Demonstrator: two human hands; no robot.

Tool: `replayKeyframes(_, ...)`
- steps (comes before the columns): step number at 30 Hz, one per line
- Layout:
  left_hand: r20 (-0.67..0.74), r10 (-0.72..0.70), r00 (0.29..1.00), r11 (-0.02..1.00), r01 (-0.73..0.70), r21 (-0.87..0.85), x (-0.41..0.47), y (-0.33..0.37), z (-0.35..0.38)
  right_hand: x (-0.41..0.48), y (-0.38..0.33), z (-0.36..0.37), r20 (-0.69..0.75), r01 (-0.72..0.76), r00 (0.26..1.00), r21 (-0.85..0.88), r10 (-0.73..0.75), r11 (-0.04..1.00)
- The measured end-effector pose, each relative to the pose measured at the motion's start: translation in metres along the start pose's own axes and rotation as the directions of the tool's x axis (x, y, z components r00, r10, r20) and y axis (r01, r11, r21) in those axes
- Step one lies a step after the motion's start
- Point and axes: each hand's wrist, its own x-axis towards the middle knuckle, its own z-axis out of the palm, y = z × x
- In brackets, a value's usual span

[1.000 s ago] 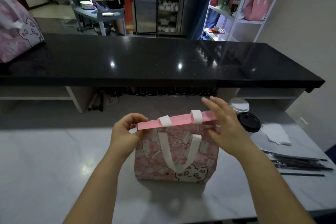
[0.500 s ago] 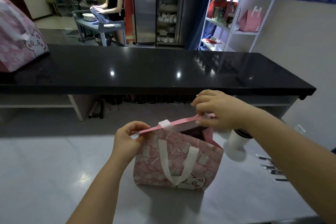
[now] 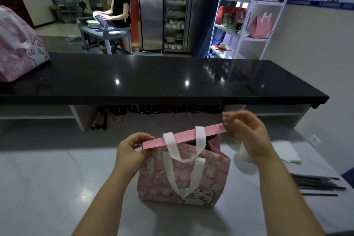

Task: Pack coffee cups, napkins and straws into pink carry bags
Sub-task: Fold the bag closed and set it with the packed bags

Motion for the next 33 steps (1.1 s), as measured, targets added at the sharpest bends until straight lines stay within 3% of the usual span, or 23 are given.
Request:
replayKeyframes(3, -0.011, -0.004, 1.0, 1.0, 0.004, 0.012, 0.0, -0.002, 0.001, -0.051, 0.03, -0.008, -0.039, -0.05, 0.998, 0.092, 0.053, 0.995)
replayKeyframes(8, -0.017, -0.004, 1.0, 1.0, 0.005, 0.013, -0.001, -0.003, 0.0, -0.068, 0.046, -0.002, 0.22, -0.242, 0.948, 0.034, 0.229, 0.97)
replayKeyframes(13, -0.023, -0.016, 1.0, 1.0, 0.017, 0.015, -0.001, -0.003, -0.003, -0.057, 0.062, 0.014, 0.045, -0.238, 0.971, 0.139, 0.234, 0.961)
replayKeyframes(19, -0.013, -0.011, 1.0, 1.0, 0.011, -0.03, -0.003, -0.004, -0.007, -0.043, 0.069, 0.033, -0.046, -0.252, 0.962, 0.242, 0.27, 0.937)
replayKeyframes(29, -0.014, -0.059, 0.998, 0.995, 0.058, -0.083, 0.005, 0.0, -0.011, -0.047, 0.071, 0.05, -0.278, -0.04, 0.958, 0.121, 0.072, 0.992)
replayKeyframes(33, 0.012, -0.069, 0.998, 0.993, 0.07, -0.095, 0.006, 0.001, -0.011, -0.044, 0.069, 0.051, -0.284, -0.009, 0.959, 0.009, 0.011, 1.0)
